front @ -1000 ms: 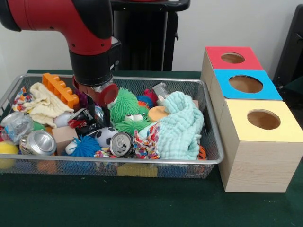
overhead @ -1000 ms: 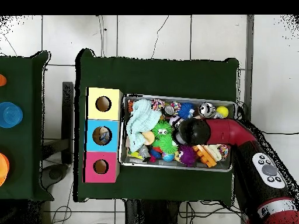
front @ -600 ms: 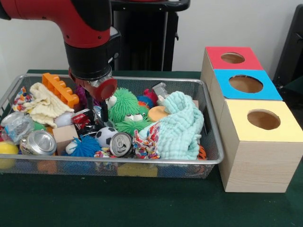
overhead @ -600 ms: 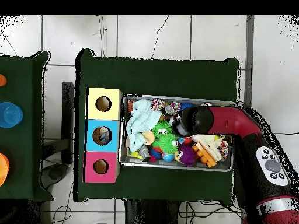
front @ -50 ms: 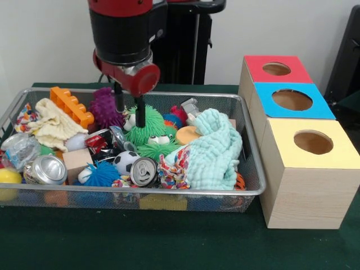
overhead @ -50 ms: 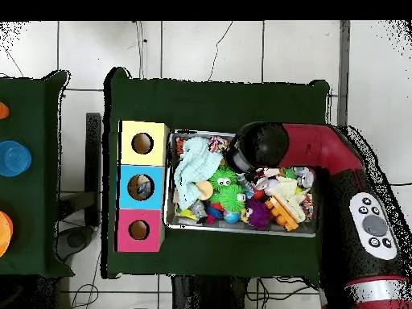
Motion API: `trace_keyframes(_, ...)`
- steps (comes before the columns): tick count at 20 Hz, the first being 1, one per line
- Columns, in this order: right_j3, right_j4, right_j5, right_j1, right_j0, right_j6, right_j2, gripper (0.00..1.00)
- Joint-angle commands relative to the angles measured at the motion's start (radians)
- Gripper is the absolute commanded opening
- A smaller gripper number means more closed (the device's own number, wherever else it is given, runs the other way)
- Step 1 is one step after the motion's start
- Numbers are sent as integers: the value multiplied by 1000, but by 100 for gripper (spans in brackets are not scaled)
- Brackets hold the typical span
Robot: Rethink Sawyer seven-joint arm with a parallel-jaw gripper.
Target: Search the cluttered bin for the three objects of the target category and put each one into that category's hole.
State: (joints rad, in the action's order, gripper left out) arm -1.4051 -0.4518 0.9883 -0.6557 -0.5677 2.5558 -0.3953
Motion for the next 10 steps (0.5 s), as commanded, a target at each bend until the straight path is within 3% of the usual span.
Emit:
trace_keyframes(1, 73, -51, 141, -45, 119, 81, 104, 100)
trace_keyframes(5, 77, -102, 87, -25, 211, 174, 195, 100)
trace_keyframes(10, 95, -114, 35, 22, 292, 236, 274, 100)
